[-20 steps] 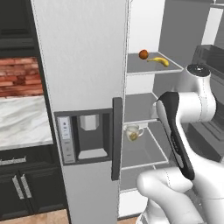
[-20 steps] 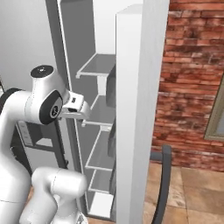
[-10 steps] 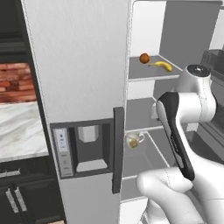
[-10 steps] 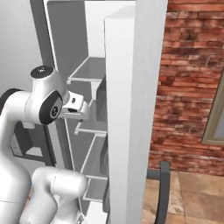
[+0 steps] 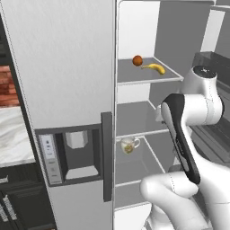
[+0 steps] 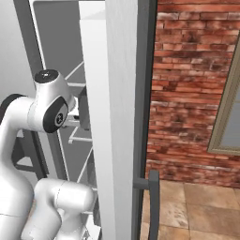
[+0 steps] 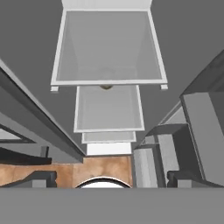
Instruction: Pick the banana and mango from the fridge and place them on the plate next to the blender to make a fruit smoothie.
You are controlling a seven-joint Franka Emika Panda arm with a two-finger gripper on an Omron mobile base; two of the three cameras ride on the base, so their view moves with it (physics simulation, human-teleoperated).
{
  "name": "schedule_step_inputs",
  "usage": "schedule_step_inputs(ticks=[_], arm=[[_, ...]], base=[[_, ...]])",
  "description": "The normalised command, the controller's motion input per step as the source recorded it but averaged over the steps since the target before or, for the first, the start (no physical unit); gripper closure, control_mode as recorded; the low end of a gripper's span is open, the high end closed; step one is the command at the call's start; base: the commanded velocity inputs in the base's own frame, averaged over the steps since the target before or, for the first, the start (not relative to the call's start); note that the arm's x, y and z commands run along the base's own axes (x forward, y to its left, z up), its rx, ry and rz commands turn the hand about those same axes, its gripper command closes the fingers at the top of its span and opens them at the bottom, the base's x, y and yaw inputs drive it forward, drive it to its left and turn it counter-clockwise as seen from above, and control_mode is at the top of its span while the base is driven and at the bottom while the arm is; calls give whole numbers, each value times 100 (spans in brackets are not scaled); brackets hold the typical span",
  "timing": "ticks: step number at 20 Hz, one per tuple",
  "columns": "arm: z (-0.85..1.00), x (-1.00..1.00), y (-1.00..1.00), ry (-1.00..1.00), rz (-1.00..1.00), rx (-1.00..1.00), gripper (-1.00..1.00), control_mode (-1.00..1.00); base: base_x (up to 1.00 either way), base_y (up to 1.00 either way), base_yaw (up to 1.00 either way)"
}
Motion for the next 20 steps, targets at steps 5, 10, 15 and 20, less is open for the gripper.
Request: schedule_step_inputs(ticks=[5, 10, 15, 20], arm=[[43, 0, 7, -34, -1, 0, -100, -100], [88, 1, 23, -48, -10, 0, -100, -100], [96, 38, 7, -25, -10, 0, -100, -100], [47, 95, -19, 14, -7, 6, -100, -100]], base=[[0, 0, 0], [0, 0, 0], [0, 0, 0], [0, 0, 0]])
